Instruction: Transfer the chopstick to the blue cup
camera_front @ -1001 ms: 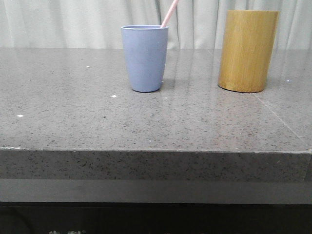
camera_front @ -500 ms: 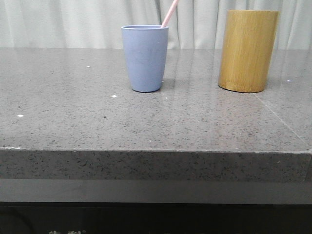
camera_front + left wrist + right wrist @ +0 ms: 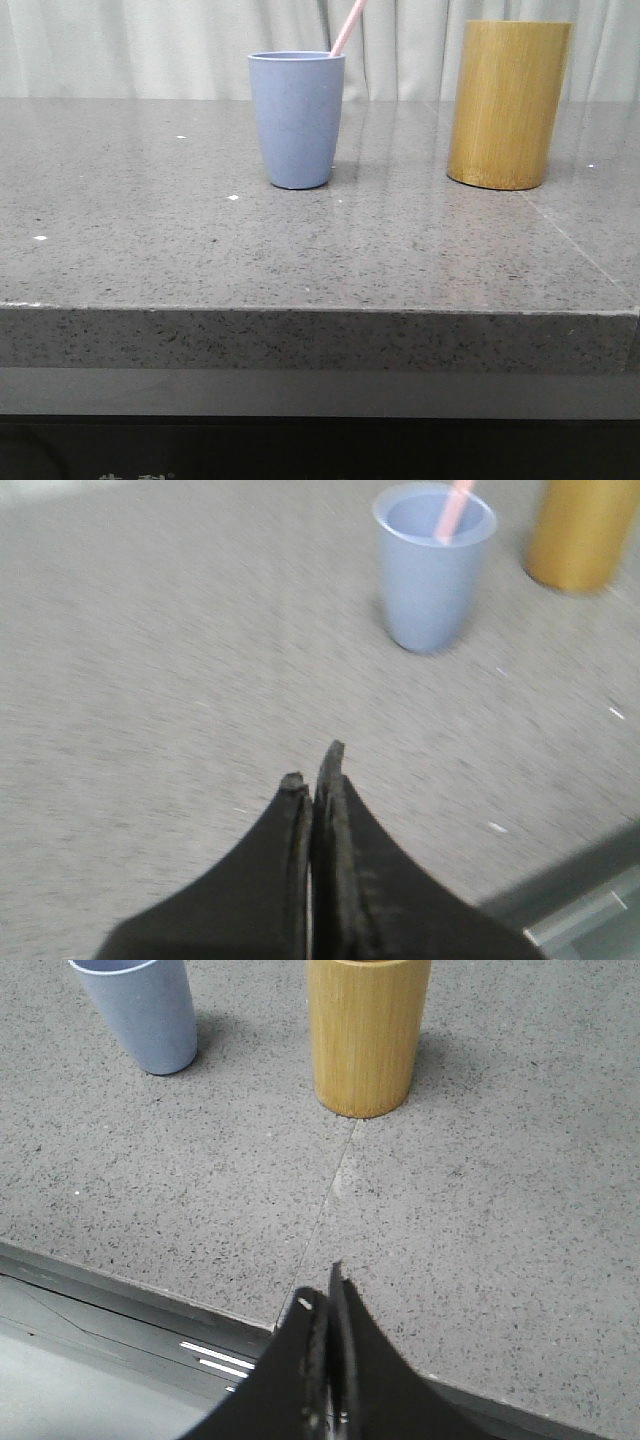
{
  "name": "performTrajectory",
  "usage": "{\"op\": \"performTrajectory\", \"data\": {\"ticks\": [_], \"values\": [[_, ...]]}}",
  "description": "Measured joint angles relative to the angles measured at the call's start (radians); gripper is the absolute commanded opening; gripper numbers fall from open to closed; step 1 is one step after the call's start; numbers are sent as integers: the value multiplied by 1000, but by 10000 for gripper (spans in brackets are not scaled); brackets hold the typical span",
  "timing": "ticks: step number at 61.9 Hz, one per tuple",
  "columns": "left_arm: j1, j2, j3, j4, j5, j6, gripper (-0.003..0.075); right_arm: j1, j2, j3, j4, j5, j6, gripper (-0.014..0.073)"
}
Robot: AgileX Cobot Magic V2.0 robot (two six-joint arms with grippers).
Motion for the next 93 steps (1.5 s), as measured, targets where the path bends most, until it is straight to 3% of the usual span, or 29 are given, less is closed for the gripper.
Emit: {"op": "performTrajectory", "data": {"ticks": [20, 36, 93], "values": [[276, -446, 460, -37, -346, 7, -19, 0, 0, 0, 0, 1, 0, -69], [322, -565, 637, -82, -461, 7, -19, 0, 0, 0, 0, 1, 0, -69], [331, -565, 645, -88, -513, 7, -19, 0, 0, 0, 2, 1, 0, -69]]}}
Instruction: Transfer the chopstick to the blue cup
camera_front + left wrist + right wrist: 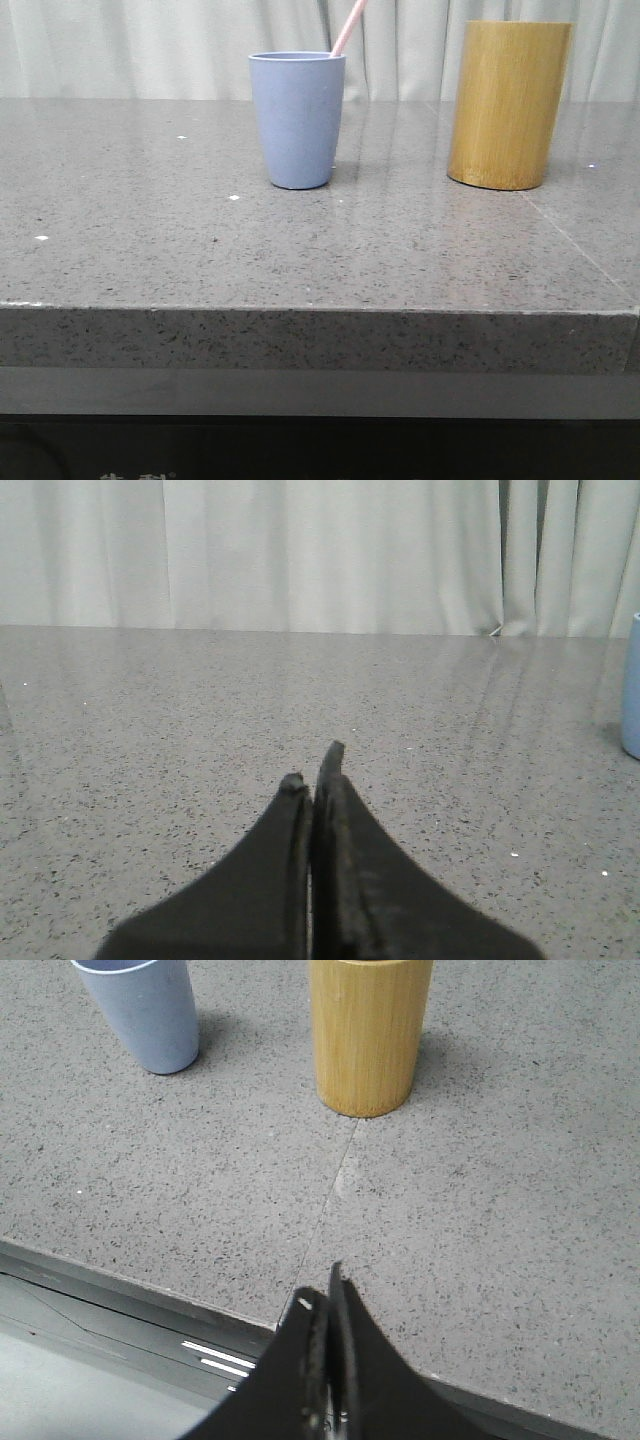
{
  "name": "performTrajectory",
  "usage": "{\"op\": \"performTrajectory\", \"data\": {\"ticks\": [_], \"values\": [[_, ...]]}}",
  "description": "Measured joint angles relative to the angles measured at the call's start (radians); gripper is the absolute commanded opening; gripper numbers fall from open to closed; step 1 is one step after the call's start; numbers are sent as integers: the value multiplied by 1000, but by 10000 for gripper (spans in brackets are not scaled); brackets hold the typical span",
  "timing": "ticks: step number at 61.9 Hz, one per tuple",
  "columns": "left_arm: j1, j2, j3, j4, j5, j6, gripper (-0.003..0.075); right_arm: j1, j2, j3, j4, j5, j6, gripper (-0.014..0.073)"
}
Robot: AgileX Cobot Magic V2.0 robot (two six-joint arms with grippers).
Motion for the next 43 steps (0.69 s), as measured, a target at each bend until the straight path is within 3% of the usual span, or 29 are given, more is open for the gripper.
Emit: {"op": "performTrajectory", "data": {"ticks": [15, 21, 33, 43], "values": [[0, 0, 0, 0, 0, 0, -19, 0, -37, 29, -8, -36, -2, -69], [0, 0, 0, 0, 0, 0, -19, 0, -124, 123, -33, -183, -6, -69], [0, 0, 0, 0, 0, 0, -19, 0, -353, 486, -80, -546, -8, -69], [0, 0, 0, 0, 0, 0, -19, 0, -487, 720, -82, -710, -10, -69]]}}
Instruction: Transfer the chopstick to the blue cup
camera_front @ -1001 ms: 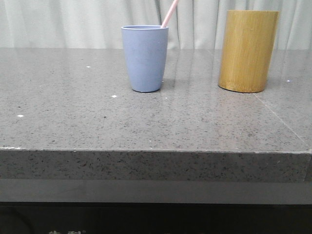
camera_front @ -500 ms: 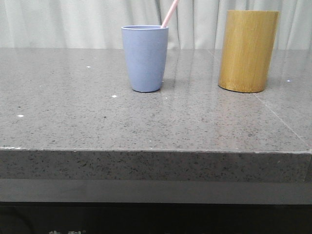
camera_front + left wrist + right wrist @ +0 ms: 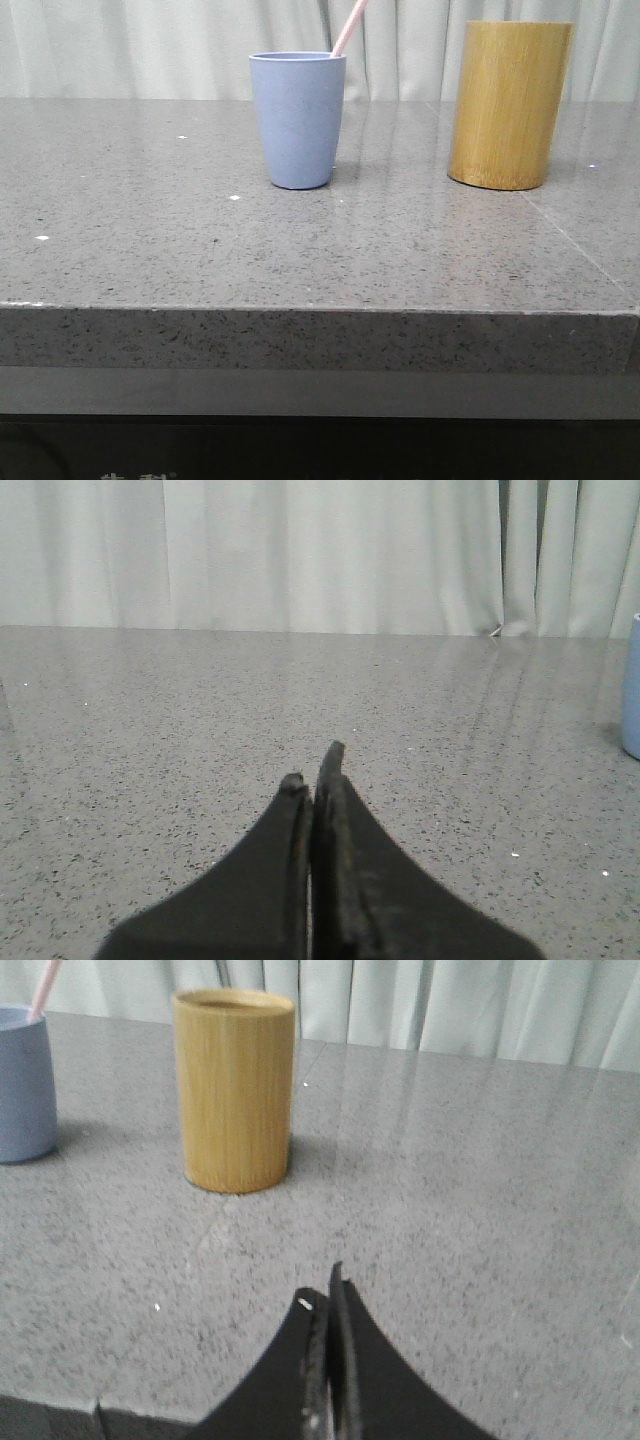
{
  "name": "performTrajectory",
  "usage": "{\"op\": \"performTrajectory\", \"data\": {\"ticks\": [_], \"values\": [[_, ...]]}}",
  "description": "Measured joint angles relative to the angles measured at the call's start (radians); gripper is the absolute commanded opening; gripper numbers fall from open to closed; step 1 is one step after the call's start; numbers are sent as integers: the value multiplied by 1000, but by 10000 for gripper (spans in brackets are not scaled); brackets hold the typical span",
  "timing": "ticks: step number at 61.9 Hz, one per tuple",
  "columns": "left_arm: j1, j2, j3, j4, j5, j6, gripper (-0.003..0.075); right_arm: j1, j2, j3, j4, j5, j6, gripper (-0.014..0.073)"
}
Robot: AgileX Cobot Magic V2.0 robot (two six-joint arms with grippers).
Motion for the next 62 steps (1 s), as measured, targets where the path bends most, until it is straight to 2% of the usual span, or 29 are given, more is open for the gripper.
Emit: {"op": "performTrajectory", "data": {"ticks": [12, 45, 50, 62], "values": [[0, 0, 0, 0, 0, 0, -19, 0, -56, 121, 0, -85, -2, -69], [0, 0, 0, 0, -2, 0, -19, 0, -59, 127, 0, -115, 0, -69], [0, 0, 0, 0, -2, 0, -19, 0, -59, 127, -33, -120, 54, -69], [0, 0, 0, 0, -2, 0, -19, 0, -59, 127, -176, -120, 283, -69]]}}
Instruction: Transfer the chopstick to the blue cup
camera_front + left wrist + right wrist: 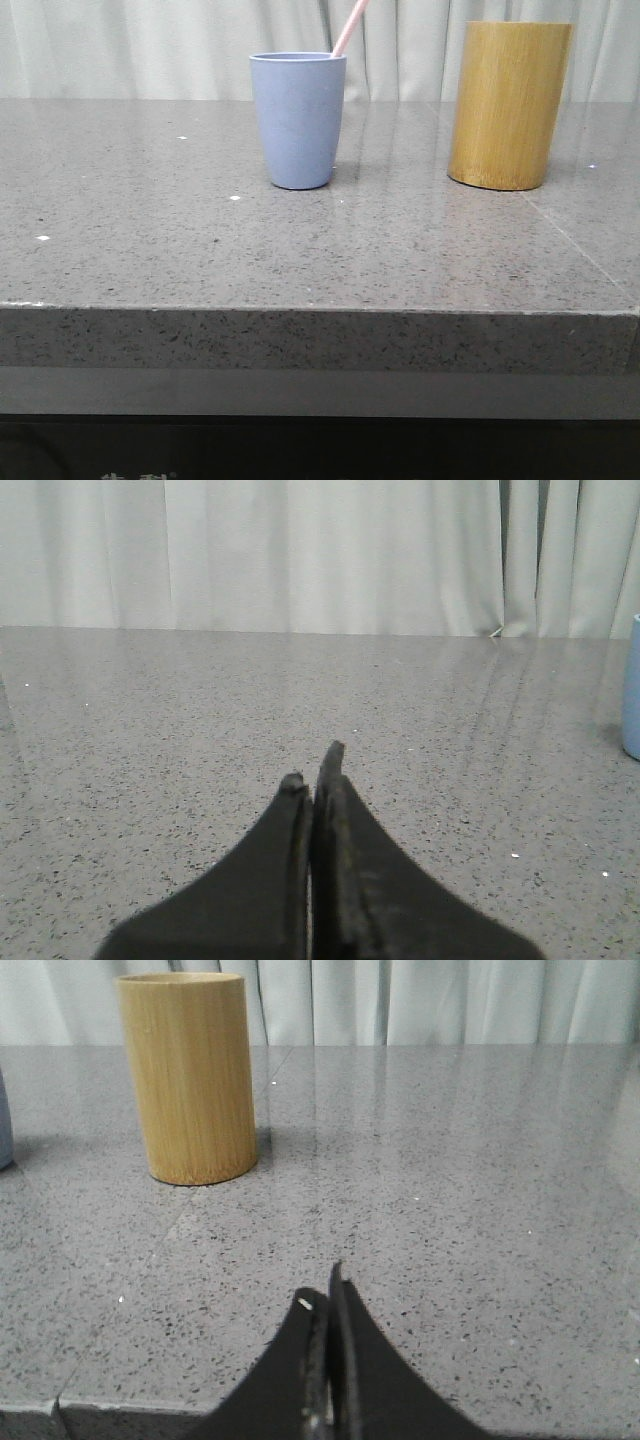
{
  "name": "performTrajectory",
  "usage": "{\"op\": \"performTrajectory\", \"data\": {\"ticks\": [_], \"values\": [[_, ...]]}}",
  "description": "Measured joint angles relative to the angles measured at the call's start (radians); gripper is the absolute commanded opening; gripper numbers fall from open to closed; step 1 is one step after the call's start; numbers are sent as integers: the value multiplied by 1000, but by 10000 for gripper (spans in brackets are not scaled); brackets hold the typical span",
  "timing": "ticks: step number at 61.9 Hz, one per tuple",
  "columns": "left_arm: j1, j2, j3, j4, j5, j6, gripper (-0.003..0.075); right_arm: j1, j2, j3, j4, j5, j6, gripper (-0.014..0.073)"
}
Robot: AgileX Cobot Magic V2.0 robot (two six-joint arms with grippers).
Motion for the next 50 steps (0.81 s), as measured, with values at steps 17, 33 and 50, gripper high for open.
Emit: {"op": "performTrajectory", "data": {"ticks": [17, 33, 50], "values": [[0, 0, 0, 0, 0, 0, -19, 0, 0, 0, -14, -22, 37, -69], [0, 0, 0, 0, 0, 0, -19, -1, 0, 0, -14, -86, 38, -69], [0, 0, 0, 0, 0, 0, -19, -42, 0, 0, -12, -88, 38, -69]]}}
